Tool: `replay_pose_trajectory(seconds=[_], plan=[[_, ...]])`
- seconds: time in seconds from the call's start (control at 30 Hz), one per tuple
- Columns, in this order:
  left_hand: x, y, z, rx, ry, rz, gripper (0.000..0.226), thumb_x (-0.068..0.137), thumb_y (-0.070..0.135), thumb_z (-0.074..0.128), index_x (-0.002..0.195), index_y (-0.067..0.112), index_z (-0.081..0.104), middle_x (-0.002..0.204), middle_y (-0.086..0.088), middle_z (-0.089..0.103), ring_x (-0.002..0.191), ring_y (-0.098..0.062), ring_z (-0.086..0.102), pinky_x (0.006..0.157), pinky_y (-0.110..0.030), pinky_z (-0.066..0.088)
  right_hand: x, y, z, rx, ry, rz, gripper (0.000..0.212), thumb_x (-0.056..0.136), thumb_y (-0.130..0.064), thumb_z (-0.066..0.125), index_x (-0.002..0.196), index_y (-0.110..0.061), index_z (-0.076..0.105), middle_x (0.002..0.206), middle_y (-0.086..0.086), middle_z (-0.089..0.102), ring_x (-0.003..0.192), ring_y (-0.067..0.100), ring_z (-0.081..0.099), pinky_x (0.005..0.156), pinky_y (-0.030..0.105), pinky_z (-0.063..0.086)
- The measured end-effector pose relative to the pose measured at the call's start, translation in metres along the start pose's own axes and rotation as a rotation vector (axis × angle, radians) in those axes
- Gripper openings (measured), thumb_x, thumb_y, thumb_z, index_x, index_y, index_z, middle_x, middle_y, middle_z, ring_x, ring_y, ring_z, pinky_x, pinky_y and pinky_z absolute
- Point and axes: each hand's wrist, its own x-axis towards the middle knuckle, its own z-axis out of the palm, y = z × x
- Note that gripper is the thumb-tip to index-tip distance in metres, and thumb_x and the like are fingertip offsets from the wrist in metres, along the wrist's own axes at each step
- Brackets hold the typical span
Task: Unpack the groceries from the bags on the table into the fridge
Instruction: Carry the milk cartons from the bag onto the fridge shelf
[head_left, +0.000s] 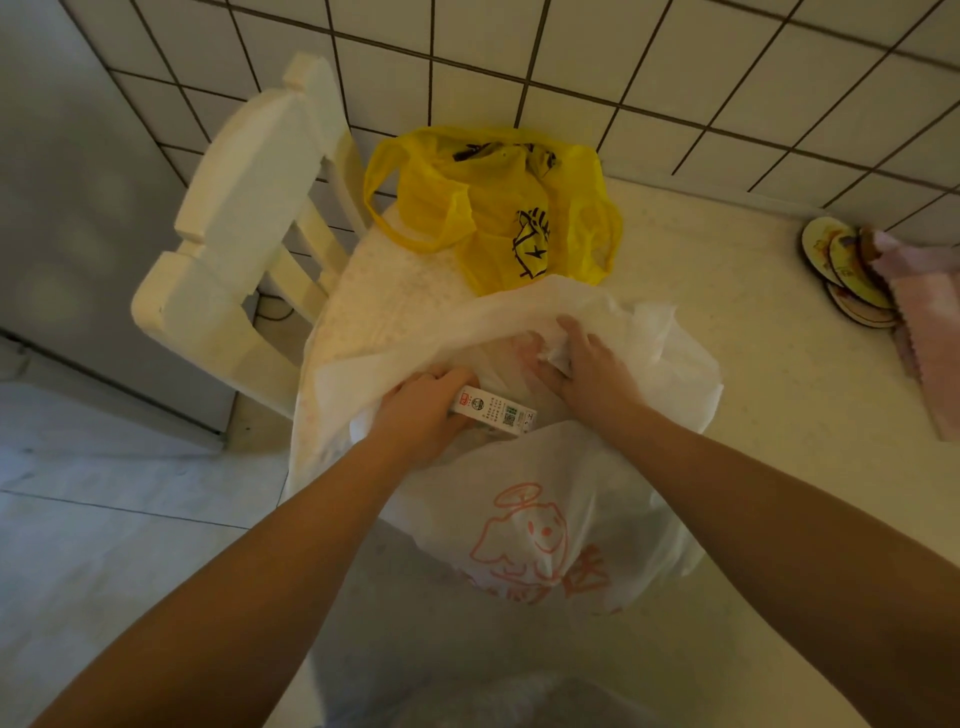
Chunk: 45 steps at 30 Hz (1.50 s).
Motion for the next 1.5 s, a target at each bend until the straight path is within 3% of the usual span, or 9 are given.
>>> replay_pose_trajectory(seconds=[0.23,0.4,0.53,0.73,0.87,1.07,1.23,1.43,1.5], plan=[[-0.031,0.014,-0.013,-0.162,0.107,-0.008,0.038,0.089,0.033,0.073,0.122,0.027,0.054,0.113,0.000,0.050,0.092,-0.022,0.061,0.079,-0.043,0.054,-0.054,-0.024,-0.038,0.164,0.163,-0.143,0.071,0.092,-0.039,0.063,0.153,-0.028,0.026,0.110,0.002,0.056,0.090,0.022,0.054,0.075,0.033,0.042],[-0.073,0.041,-0.042,-0.407,0.279,-0.005,0.039,0.090,0.028,0.073,0.123,0.030,0.054,0.114,0.001,0.057,0.096,-0.017,0.062,0.074,-0.028,0.052,-0.100,-0.046,-0.069,0.454,0.408,-0.130,0.047,0.083,-0.013,0.076,0.124,-0.019,0.054,0.107,-0.005,0.065,0.095,0.018,0.064,0.073,0.027,0.052],[-0.117,0.062,-0.065,-0.632,0.378,0.014,0.048,0.089,0.028,0.075,0.128,0.035,0.049,0.115,0.005,0.061,0.103,-0.017,0.066,0.080,-0.041,0.059,-0.154,-0.069,-0.090,0.794,0.407,-0.132,0.041,0.081,-0.001,0.078,0.108,-0.016,0.051,0.105,-0.003,0.068,0.096,0.013,0.070,0.076,0.027,0.060],[-0.185,0.092,-0.077,-0.943,0.491,-0.050,0.053,0.082,0.018,0.081,0.126,0.015,0.052,0.107,-0.005,0.068,0.088,-0.007,0.071,0.075,-0.025,0.059,-0.244,-0.083,-0.093,1.024,0.419,-0.121,0.030,0.087,-0.005,0.072,0.097,-0.014,0.045,0.097,0.010,0.072,0.087,0.018,0.073,0.071,0.032,0.061],[-0.237,0.102,-0.065,-1.236,0.438,-0.188,0.049,0.086,0.016,0.077,0.127,0.007,0.052,0.101,-0.006,0.075,0.097,-0.025,0.074,0.085,-0.044,0.060,-0.294,-0.091,-0.075,1.173,0.303,-0.113,0.023,0.093,-0.006,0.064,0.096,-0.016,0.044,0.096,0.014,0.074,0.086,0.027,0.074,0.069,0.035,0.059],[-0.337,0.101,-0.033,-1.341,0.271,-0.321,0.032,0.093,0.032,0.067,0.116,0.010,0.065,0.092,-0.008,0.075,0.078,-0.022,0.074,0.063,-0.034,0.059,-0.369,-0.106,-0.017,1.398,0.053,0.038,0.017,0.099,-0.020,0.058,0.111,-0.015,0.046,0.112,0.016,0.071,0.097,0.035,0.072,0.084,0.062,0.056],[-0.411,0.078,-0.009,-1.303,0.293,-0.429,0.030,0.097,0.038,0.061,0.109,0.011,0.070,0.086,-0.008,0.076,0.074,-0.023,0.074,0.060,-0.034,0.058,-0.412,-0.128,0.037,1.357,-0.131,0.209,0.043,0.098,-0.050,0.052,0.132,-0.024,0.055,0.114,0.007,0.073,0.100,0.029,0.072,0.091,0.054,0.056],[-0.494,0.027,0.004,-1.287,0.378,-0.576,0.031,0.096,0.041,0.062,0.110,0.014,0.070,0.074,-0.001,0.072,0.069,-0.020,0.072,0.063,-0.033,0.059,-0.458,-0.173,0.094,1.347,-0.377,0.351,0.040,0.097,-0.042,0.054,0.107,-0.006,0.068,0.093,0.016,0.068,0.076,0.027,0.068,0.073,0.039,0.055],[-0.518,0.006,0.002,-1.293,0.410,-0.614,0.034,0.095,0.042,0.062,0.111,0.012,0.069,0.076,-0.003,0.072,0.071,-0.022,0.072,0.066,-0.035,0.059,-0.466,-0.195,0.112,1.335,-0.447,0.351,0.038,0.096,-0.041,0.059,0.113,-0.007,0.066,0.103,0.018,0.070,0.081,0.027,0.073,0.069,0.039,0.059]])
